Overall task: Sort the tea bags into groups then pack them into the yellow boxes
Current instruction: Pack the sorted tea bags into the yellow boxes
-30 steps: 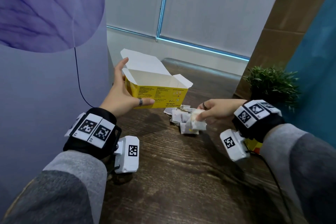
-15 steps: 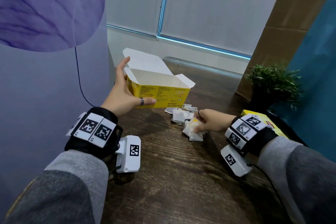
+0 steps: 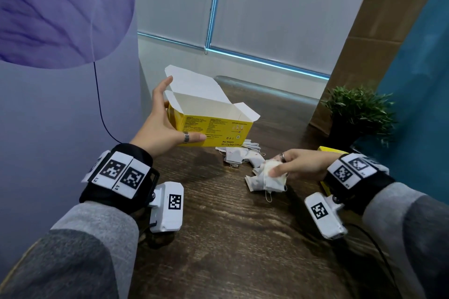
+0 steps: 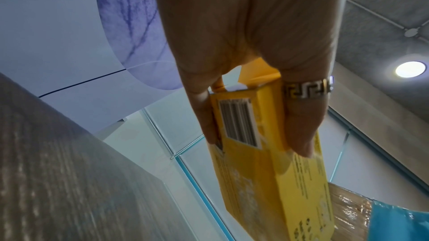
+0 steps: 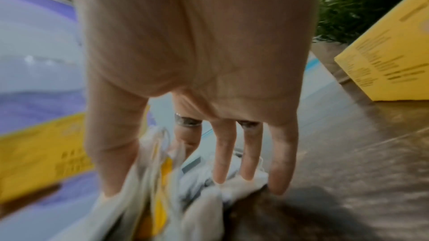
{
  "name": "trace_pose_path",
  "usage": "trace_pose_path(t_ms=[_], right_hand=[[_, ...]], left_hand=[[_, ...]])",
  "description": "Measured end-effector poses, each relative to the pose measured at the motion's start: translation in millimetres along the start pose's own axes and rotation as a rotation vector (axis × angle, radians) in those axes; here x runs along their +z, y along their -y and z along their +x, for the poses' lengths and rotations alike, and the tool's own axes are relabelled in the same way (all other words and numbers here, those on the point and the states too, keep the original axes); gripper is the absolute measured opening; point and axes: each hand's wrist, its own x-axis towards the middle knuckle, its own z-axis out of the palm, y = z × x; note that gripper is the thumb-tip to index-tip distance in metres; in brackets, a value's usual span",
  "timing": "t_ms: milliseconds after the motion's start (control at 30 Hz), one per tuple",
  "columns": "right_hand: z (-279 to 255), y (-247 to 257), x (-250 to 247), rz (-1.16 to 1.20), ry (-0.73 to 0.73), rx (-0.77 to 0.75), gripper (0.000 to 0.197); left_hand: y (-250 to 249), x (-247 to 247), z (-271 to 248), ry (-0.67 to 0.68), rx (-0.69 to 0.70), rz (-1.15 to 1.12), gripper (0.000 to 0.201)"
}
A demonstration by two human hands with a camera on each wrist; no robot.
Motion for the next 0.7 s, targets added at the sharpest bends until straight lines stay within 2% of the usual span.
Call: trace_pose_path(t_ms=[33, 67, 133, 167, 267, 433, 600, 700], right_hand=[[3.8, 0.2, 4.8, -0.083, -0.019, 0.008, 0.083], [7.2, 1.1, 11.0, -0.181, -0.038, 0.01, 0.072], [9.9, 4.5, 21.0, -0.385, -0.106, -0.009, 0.031], [8.4, 7.0, 24.3, -0.454, -0.148, -0.032, 0.022], [0.8, 12.6, 34.8, -0.54, -0.193, -0.109, 0.026], [1.8, 14.2, 41.2, -0.608, -0.149, -0.131, 0.027], [5.8, 21.6, 39.8, -0.642, -0.151, -0.096, 0.026], [4.5, 19.5, 41.5, -0.608, -0.2, -0.139, 0.019]], left_hand=[[0.4, -0.4, 0.1, 0.003, 0.002, -0.002, 0.115], [1.1, -1.0, -0.1, 0.007, 0.003, -0.011, 0.116], [1.2, -2.3, -0.8, 0.03, 0.01, -0.046, 0.119], [0.8, -2.6, -1.1, 0.047, 0.017, -0.069, 0.12], [-0.4, -1.7, -1.3, 0.102, 0.045, -0.111, 0.123], [-1.7, 4.7, -3.1, 0.185, 0.028, -0.145, 0.122], [-1.8, 3.7, -6.9, 0.18, 0.013, -0.163, 0.122], [2.2, 3.9, -6.4, 0.167, 0.024, -0.175, 0.119]])
